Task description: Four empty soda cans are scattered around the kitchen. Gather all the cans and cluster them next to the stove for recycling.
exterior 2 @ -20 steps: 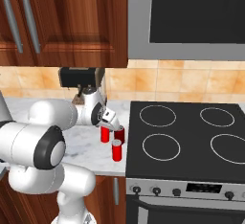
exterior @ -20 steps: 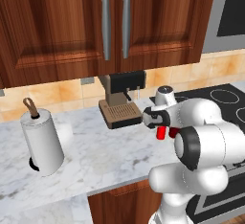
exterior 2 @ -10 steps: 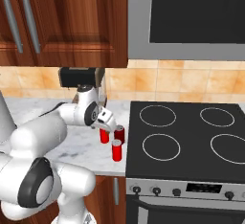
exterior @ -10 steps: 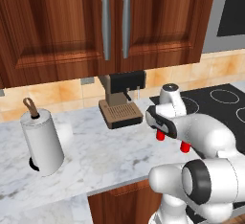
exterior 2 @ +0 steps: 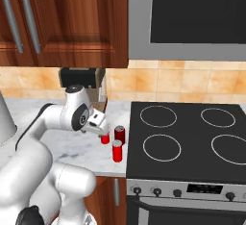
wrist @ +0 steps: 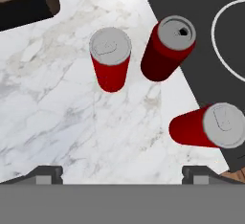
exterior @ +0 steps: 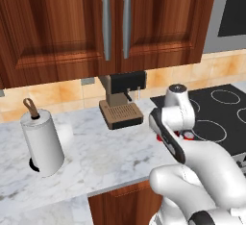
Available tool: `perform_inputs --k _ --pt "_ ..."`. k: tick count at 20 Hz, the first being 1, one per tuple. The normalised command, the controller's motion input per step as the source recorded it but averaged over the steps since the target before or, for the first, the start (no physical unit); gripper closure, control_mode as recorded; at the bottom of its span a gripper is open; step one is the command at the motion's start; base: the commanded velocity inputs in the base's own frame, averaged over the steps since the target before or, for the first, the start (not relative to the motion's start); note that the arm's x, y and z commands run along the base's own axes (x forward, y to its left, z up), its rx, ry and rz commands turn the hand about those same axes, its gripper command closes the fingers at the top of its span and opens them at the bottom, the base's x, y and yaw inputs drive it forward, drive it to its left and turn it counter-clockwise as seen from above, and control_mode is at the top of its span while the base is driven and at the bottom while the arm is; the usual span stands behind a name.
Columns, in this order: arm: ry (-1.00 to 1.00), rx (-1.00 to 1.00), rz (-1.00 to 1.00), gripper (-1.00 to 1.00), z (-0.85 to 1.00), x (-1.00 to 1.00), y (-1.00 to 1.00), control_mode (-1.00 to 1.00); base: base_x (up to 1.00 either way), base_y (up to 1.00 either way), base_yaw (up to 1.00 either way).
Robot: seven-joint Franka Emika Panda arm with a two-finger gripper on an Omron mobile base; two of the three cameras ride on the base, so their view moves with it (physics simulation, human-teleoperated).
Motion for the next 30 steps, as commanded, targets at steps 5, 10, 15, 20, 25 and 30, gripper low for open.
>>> perform_inputs --k 5,10,15,20,25,30 --pt "-0.02 0.0 0.09 -1.0 0.07 -0.92 0.22 -1.0 0.0 0.0 0.0" --pt "-0.04 0.0 0.07 -1.0 0.32 -0.92 0.01 -1.0 0.0 0.0 0.0" --pt "0.0 0.0 0.14 -1.0 0.5 -0.78 0.17 -1.0 0.0 0.0 0.0" --pt "0.0 0.0 0.19 -1.0 0.15 -0.71 0.37 -1.0 0.0 0.0 0.0" --pt "-0.15 0.01 0.2 -1.0 -0.01 -0.23 0.45 -1.0 0.0 0.0 0.0" --pt "-0.26 0.04 0.12 -1.0 0.0 0.0 0.19 -1.0 0.0 0.0 0.0"
